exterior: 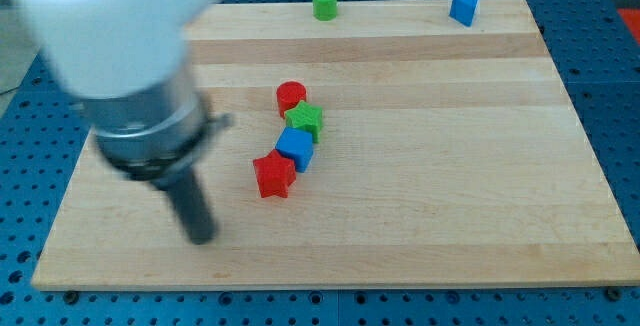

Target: Push the yellow hexagon closer to the red circle

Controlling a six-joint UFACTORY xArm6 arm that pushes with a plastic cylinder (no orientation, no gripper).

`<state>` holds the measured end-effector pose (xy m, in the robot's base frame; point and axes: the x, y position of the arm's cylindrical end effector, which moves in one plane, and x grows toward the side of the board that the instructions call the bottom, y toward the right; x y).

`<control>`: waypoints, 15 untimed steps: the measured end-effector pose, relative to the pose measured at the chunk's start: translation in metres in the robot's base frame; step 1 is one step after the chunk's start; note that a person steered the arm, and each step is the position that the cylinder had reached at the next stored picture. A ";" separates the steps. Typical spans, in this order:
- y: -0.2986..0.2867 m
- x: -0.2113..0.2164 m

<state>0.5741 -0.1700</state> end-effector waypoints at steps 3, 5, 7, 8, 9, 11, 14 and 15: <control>-0.120 -0.117; -0.016 -0.208; -0.058 -0.187; -0.123 -0.188; -0.121 -0.244; 0.030 -0.253; 0.008 -0.211; 0.067 -0.213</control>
<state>0.3608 -0.1032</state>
